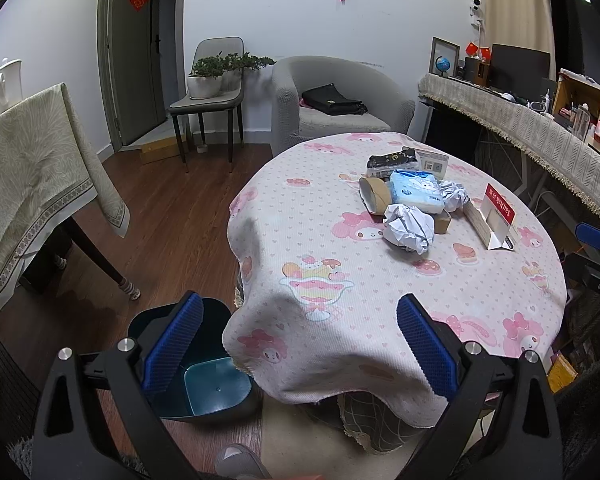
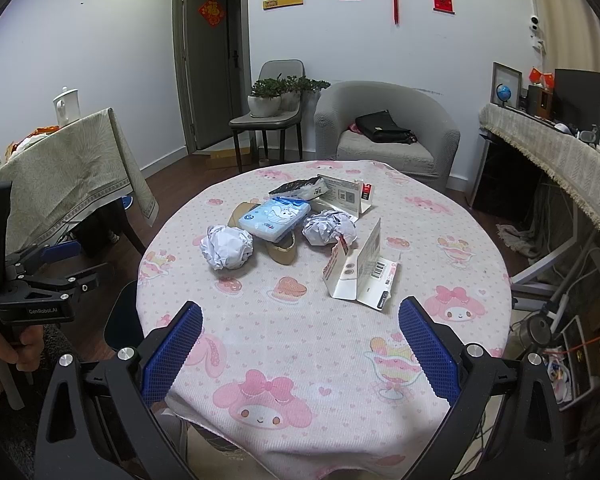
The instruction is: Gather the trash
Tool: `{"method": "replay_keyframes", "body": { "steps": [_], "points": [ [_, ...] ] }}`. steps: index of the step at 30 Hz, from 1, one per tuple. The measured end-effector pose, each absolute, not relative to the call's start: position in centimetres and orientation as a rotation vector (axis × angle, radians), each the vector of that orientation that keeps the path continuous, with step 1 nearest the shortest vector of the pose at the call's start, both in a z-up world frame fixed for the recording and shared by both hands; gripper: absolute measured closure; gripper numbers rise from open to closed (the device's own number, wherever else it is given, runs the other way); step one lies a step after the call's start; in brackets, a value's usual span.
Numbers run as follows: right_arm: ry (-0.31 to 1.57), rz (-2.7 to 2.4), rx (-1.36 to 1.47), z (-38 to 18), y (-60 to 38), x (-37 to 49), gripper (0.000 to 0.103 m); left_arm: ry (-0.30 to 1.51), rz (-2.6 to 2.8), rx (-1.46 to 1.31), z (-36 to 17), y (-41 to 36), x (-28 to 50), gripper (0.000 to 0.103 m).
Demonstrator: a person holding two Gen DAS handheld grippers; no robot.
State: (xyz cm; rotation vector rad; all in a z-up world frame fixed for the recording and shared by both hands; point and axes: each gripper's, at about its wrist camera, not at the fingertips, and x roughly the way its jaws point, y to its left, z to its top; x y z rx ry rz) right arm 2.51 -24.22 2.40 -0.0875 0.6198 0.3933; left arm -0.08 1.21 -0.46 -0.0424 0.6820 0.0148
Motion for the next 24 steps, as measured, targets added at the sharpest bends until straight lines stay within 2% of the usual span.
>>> {"method": "replay_keyframes", "body": {
  "steps": [24],
  "points": [
    [0.618, 0.394, -0.088, 2.39, -23.98, 2.51, 0.003, 0.681, 0.018, -0.041, -0.32, 0.66, -0.04, 0.004]
  ]
}}
